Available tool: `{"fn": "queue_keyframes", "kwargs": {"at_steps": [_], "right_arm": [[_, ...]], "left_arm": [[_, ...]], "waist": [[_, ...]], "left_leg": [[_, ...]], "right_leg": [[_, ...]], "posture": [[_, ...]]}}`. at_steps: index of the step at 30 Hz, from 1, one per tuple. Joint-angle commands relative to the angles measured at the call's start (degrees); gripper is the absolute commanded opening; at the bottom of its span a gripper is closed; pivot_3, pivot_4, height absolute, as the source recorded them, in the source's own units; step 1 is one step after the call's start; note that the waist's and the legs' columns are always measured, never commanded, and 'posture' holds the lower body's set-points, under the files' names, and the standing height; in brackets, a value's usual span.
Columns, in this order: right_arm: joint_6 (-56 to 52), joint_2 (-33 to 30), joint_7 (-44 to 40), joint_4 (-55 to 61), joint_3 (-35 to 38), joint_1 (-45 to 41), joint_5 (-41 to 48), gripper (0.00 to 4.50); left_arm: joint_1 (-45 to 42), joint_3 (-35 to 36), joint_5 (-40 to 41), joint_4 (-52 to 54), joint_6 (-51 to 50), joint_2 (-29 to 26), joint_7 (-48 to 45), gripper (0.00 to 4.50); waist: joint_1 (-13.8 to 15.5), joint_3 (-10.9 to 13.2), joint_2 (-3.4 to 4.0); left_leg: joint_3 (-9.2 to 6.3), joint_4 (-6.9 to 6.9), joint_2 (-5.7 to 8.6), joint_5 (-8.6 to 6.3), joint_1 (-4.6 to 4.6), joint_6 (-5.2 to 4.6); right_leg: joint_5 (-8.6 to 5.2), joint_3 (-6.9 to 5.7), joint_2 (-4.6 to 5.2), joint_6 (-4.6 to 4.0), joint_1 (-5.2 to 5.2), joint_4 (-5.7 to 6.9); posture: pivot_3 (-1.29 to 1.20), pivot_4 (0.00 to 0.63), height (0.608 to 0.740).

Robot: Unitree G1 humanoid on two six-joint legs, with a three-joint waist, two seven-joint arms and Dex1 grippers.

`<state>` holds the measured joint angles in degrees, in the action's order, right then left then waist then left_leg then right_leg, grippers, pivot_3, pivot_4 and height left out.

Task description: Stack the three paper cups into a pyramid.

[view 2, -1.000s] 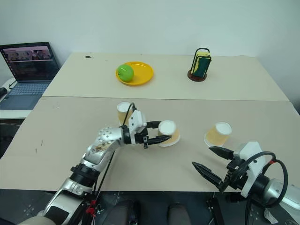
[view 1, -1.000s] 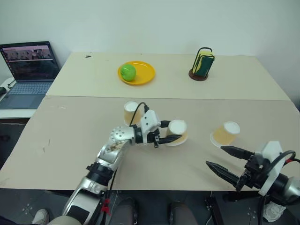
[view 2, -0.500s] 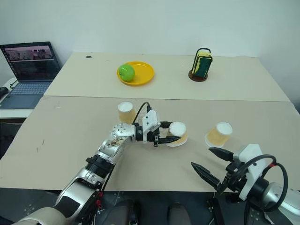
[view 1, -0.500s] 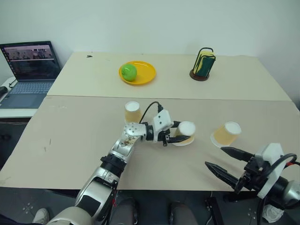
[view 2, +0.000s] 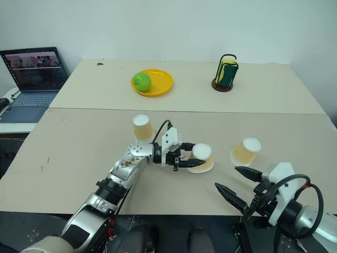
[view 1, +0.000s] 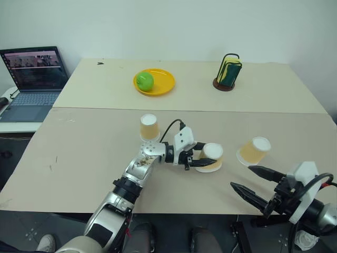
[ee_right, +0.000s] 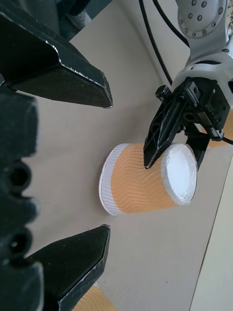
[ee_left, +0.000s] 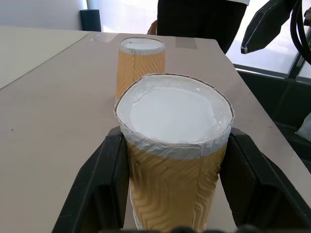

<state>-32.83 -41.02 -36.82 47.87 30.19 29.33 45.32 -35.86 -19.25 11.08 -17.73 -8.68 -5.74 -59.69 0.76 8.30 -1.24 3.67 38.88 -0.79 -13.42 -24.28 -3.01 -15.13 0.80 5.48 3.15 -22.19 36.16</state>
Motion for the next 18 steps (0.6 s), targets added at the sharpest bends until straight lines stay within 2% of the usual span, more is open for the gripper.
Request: {"fn": "queue_keyframes", "kwargs": {"at_steps": [1, 9, 11, 12, 13, 15, 16, 18], "right_arm": [[0.7, 0.3, 0.3, 1.8, 1.5, -0.1, 0.9, 4.5], [0.9, 0.4, 0.5, 2.2, 1.9, 0.1, 1.3, 4.5], [0.9, 0.3, 0.6, 2.2, 2.0, 0.0, 1.4, 4.5], [0.9, 0.3, 0.6, 2.1, 2.0, 0.0, 1.3, 4.5], [1.0, 0.3, 0.6, 2.1, 2.0, 0.0, 1.3, 4.5], [0.9, 0.2, 0.6, 2.1, 2.0, 0.1, 1.3, 4.5], [0.9, 0.2, 0.7, 2.1, 2.0, 0.1, 1.3, 4.5], [0.9, 0.2, 0.7, 1.9, 1.8, -0.1, 1.3, 4.5]], "left_arm": [[-0.2, -0.2, -0.3, 1.8, 0.3, 0.0, 0.1, 2.13], [0.1, -1.0, -1.5, 1.3, 0.3, -0.3, 0.5, 2.13], [0.0, -0.9, -1.5, 1.2, 0.2, -0.2, 0.6, 3.11], [0.0, -0.9, -1.6, 1.3, 0.2, -0.2, 0.5, 3.24], [0.0, -0.8, -1.6, 1.3, 0.2, -0.1, 0.6, 3.69], [0.0, -0.9, -1.7, 1.4, 0.5, -0.3, 0.3, 4.31], [0.0, -0.9, -1.7, 1.4, 0.6, -0.3, 0.3, 4.47], [0.1, -0.8, -1.4, 1.9, 0.3, -0.5, -0.2, 4.47]], "waist": [[0.0, 0.0, 0.0], [0.0, 0.0, 0.0], [0.0, 0.0, 0.0], [0.0, 0.0, 0.0], [0.0, 0.0, 0.0], [0.0, 0.0, 0.0], [0.0, 0.0, 0.0], [0.0, 0.0, 0.0]], "left_leg": [[0.0, 0.0, 0.0, 0.0, 0.0, 0.0], [0.0, 0.0, 0.0, 0.0, 0.0, 0.0], [0.0, 0.01, 0.0, 0.0, 0.0, 0.0], [0.0, 0.0, 0.0, 0.0, 0.0, 0.0], [0.0, 0.0, 0.0, 0.0, 0.0, 0.0], [0.0, 0.01, 0.0, 0.0, 0.0, 0.0], [0.0, 0.01, 0.0, 0.0, 0.0, 0.0], [0.0, 0.01, 0.0, 0.0, 0.0, 0.0]], "right_leg": [[0.0, 0.0, 0.0, 0.0, 0.0, 0.0], [0.0, 0.0, 0.0, 0.0, 0.0, 0.0], [0.0, 0.0, 0.0, 0.0, 0.0, 0.0], [0.0, 0.0, 0.0, 0.0, 0.01, 0.0], [0.0, 0.0, 0.0, 0.0, 0.0, 0.0], [0.0, 0.0, 0.0, 0.0, 0.0, 0.01], [0.0, 0.0, 0.0, 0.0, 0.0, 0.01], [0.0, 0.0, 0.0, 0.0, 0.0, 0.0]], "posture": [[0.0, 0.15, 0.735], [0.0, 0.15, 0.735], [0.0, 0.15, 0.735], [0.0, 0.15, 0.735], [0.0, 0.15, 0.735], [0.0, 0.15, 0.735], [0.0, 0.15, 0.735], [0.0, 0.15, 0.735]]}}
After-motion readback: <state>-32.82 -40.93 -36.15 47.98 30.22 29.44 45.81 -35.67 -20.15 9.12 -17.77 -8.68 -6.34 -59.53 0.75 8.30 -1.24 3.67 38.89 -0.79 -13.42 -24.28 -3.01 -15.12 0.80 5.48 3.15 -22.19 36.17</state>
